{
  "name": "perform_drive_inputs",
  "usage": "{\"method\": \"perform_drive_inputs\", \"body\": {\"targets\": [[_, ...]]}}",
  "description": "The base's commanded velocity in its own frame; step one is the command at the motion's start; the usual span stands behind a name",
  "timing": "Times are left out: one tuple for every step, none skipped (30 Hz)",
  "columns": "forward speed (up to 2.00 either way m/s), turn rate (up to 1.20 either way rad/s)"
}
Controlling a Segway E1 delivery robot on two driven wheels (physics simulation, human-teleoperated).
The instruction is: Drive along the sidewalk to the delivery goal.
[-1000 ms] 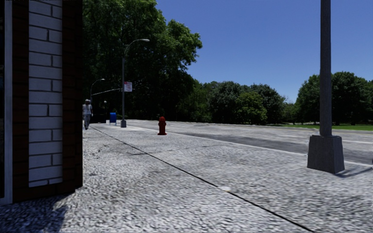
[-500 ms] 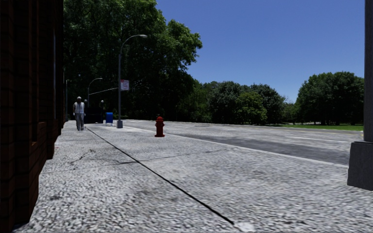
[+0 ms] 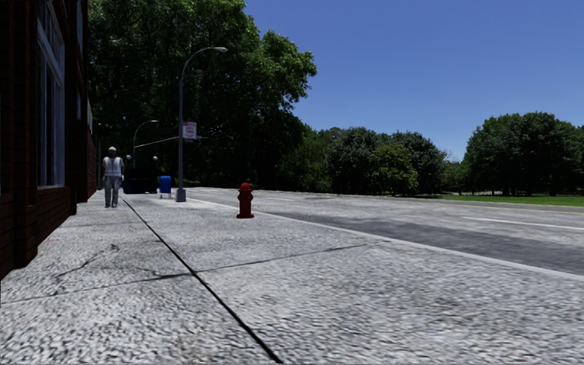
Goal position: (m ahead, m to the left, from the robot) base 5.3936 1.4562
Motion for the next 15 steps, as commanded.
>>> {"method": "perform_drive_inputs", "body": {"targets": [[1.44, 0.00], [1.44, 0.00], [1.44, 0.00], [1.44, 0.00], [1.44, 0.00], [1.42, 0.00], [1.37, -0.78], [1.34, -0.94], [1.33, -0.93], [1.26, 0.00], [1.25, 0.00], [1.25, 0.00], [1.23, 0.00], [1.22, 0.00], [1.22, 0.00]]}}
